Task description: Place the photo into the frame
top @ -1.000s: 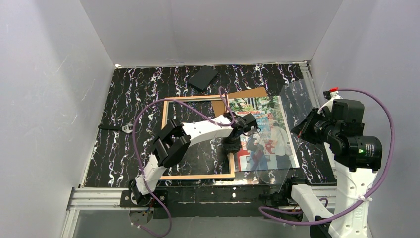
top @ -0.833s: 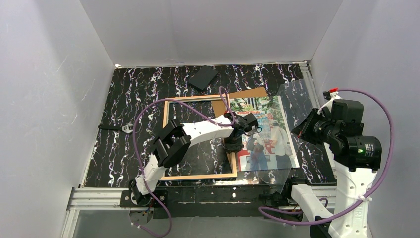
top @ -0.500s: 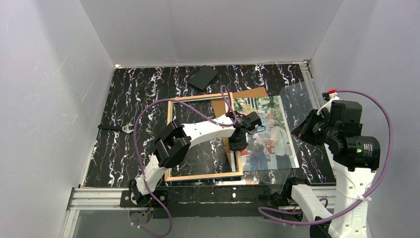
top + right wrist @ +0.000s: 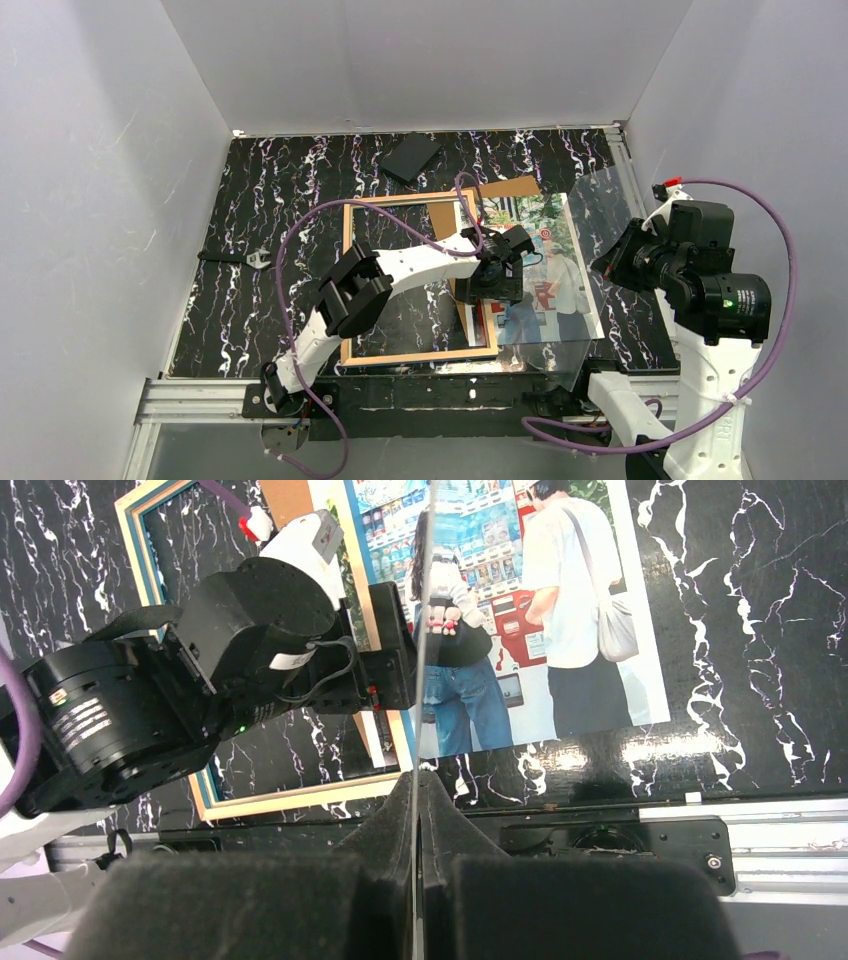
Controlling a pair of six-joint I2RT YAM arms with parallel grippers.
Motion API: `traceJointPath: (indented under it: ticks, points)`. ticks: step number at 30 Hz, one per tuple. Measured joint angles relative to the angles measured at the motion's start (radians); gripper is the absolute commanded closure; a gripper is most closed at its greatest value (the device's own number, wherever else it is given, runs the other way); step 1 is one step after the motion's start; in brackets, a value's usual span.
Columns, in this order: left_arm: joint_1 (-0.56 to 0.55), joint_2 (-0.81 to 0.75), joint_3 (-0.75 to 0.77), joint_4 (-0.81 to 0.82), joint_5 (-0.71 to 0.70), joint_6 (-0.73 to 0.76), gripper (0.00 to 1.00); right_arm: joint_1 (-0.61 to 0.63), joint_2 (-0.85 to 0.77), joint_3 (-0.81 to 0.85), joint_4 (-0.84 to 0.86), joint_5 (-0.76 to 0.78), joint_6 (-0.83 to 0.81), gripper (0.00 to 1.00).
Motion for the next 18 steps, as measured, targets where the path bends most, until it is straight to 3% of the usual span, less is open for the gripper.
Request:
traceJointPath:
  ticks: [6,12,18]
  points:
    - [0.002,-0.096,-0.001,-0.073,-0.094,0.219,0.02,0.000,0.029,0.024,-0.005,-0.008,-0.005,0.99]
    - [0.045,-0.311,-0.034,-0.195,-0.232,0.414,0.03,0.000,0.045,0.043,-0.004,-0.058,-0.024,0.99]
    - [0.248,-0.534,-0.314,-0.277,-0.285,0.475,0.05,0.000,0.050,0.043,0.020,-0.182,-0.026,0.99]
